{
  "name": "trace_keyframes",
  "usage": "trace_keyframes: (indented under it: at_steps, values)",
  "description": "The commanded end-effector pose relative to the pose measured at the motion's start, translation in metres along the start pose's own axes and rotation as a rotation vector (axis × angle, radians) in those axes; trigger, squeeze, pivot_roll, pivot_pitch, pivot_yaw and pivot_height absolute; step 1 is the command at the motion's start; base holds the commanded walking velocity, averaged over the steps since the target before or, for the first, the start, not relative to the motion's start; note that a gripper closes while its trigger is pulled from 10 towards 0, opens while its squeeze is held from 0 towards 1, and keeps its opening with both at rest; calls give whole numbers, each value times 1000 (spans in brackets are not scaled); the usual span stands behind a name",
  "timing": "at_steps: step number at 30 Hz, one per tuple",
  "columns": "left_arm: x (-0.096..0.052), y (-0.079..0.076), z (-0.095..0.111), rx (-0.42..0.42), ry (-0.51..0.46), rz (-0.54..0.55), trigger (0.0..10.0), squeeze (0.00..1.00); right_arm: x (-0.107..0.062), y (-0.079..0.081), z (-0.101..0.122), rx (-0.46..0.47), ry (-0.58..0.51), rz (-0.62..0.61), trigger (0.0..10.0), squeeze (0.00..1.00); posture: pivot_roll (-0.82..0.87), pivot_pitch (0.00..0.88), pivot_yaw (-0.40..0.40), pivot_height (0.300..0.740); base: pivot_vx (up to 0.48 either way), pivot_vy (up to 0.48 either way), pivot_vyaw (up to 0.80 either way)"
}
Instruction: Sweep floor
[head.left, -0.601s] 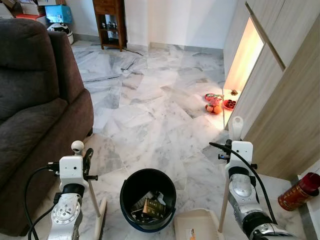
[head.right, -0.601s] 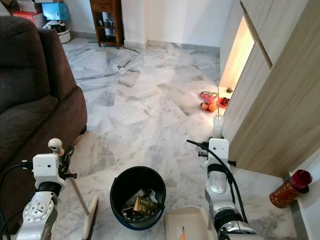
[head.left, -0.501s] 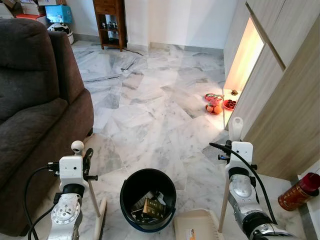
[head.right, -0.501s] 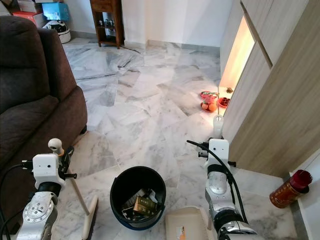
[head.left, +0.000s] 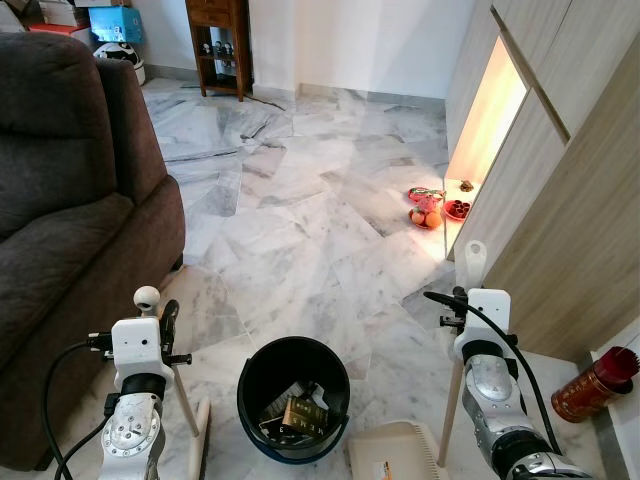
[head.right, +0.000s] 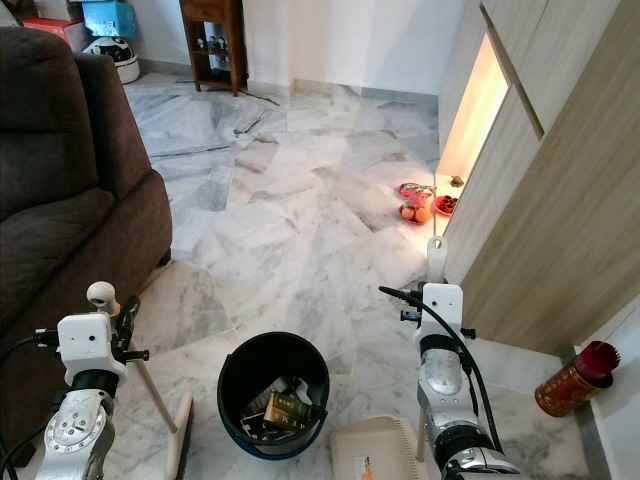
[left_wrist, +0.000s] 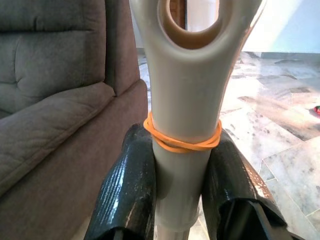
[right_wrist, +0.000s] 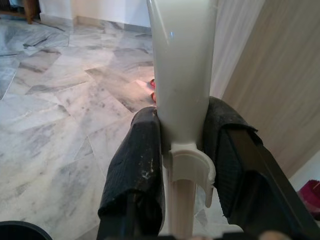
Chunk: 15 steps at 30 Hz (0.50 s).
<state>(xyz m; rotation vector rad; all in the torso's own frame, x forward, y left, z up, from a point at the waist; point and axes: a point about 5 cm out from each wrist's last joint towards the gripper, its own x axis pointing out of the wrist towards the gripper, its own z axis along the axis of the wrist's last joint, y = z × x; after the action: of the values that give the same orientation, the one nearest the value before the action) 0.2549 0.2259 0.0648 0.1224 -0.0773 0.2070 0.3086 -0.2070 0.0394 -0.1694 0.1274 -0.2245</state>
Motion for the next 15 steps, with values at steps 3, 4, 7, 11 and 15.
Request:
trace_keyframes:
  at_steps: [3, 4, 7, 11, 15]
  values:
    - [-1, 0, 4, 0, -40, 7, 10000, 0, 2, -9, 4, 3, -24, -16, 10000, 0, 150, 0, -92, 740, 0, 0, 0]
    - [-2, 0, 3, 1, -37, 7, 10000, 0, 1, -10, 3, 4, -25, -19, 10000, 0, 150, 0, -92, 740, 0, 0, 0]
    - [-2, 0, 2, 1, -33, 2, 10000, 0, 0, -13, 1, 3, -21, -30, 10000, 0, 149, 0, -90, 740, 0, 0, 0]
    - [-1, 0, 1, 3, -30, -5, 10000, 0, -1, -14, -1, 2, -18, -35, 10000, 0, 146, 0, -83, 740, 0, 0, 0]
    - [0, -1, 1, 4, -32, -14, 10000, 0, -2, -16, -3, 2, -13, -40, 10000, 0, 147, 0, -81, 740, 0, 0, 0]
